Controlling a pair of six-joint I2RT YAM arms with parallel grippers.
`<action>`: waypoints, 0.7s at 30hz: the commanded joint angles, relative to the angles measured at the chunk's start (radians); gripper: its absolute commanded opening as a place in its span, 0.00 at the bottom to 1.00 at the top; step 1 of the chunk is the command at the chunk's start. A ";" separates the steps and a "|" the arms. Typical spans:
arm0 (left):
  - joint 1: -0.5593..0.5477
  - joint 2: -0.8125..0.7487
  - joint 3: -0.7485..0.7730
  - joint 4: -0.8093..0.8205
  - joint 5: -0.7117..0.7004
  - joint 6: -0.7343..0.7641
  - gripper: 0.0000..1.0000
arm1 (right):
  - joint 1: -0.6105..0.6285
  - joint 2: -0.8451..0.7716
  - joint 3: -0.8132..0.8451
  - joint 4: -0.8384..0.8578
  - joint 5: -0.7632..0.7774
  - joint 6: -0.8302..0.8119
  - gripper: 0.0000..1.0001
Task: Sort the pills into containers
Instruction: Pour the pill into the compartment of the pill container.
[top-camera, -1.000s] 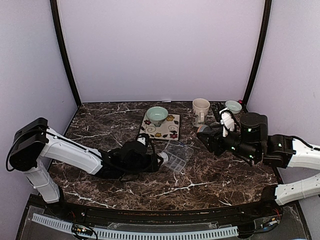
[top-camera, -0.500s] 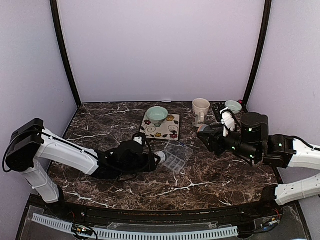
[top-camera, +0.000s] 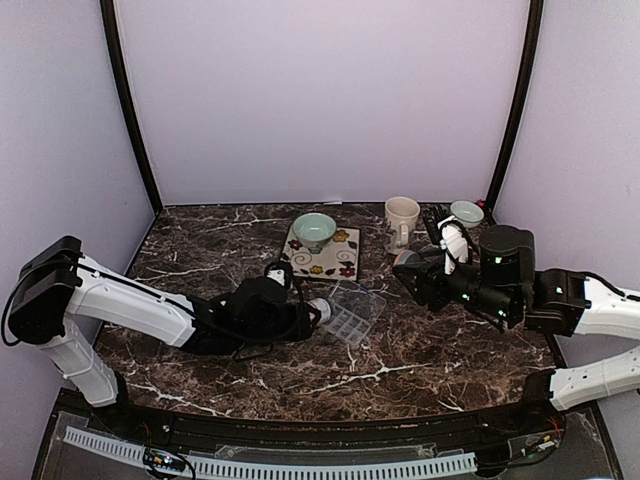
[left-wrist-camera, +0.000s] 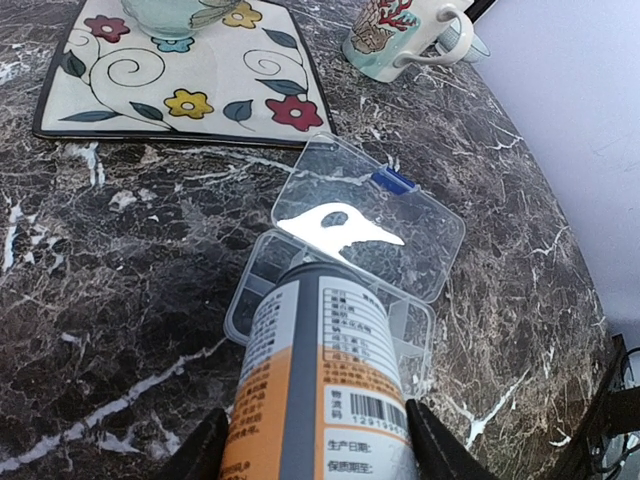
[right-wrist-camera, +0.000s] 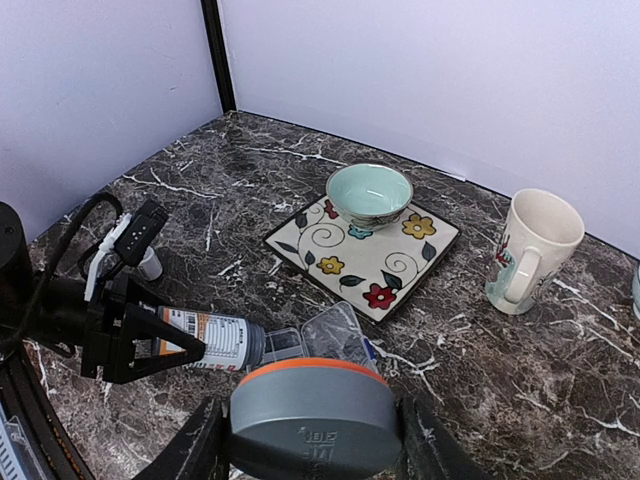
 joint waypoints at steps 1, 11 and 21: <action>-0.004 0.041 0.052 -0.034 0.026 0.003 0.00 | -0.006 -0.003 0.021 0.032 -0.007 0.005 0.17; -0.004 0.050 0.062 -0.061 0.018 -0.014 0.00 | -0.006 -0.003 0.024 0.031 -0.007 0.003 0.17; -0.004 -0.031 -0.003 0.045 -0.027 0.003 0.00 | -0.006 0.001 0.032 0.028 -0.006 0.000 0.17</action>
